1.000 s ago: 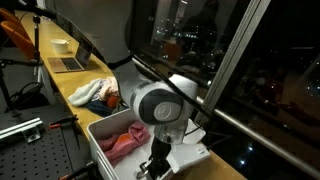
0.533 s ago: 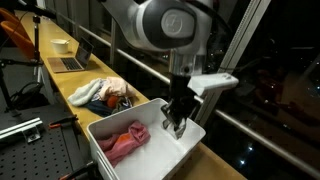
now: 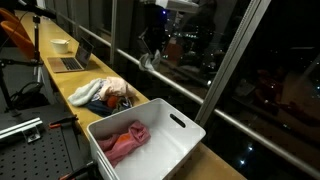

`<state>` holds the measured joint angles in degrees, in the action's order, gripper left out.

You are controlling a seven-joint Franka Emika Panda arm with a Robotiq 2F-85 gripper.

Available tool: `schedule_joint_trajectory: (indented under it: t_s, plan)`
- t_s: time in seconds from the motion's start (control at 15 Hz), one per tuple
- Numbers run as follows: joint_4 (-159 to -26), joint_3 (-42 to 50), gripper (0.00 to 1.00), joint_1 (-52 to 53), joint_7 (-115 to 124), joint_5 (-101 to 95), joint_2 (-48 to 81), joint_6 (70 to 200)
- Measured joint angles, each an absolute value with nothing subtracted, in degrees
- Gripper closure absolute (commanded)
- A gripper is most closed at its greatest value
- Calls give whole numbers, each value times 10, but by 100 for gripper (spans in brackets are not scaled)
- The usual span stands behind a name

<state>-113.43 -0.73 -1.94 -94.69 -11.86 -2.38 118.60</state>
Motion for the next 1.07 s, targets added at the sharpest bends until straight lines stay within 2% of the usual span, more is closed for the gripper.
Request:
schedule_joint_trajectory:
  t_s: [0.47, 0.53, 0.67, 1.07]
  plan:
    - [-1118, -84, 98, 87, -895, -3, -16, 1160]
    - [-1115, -98, 68, 102, -881, 4, -5, 1162]
    - [-1107, -122, 60, 127, -851, 8, 22, 1173]
    - [-1099, -146, 17, 150, -801, -26, 97, 1221]
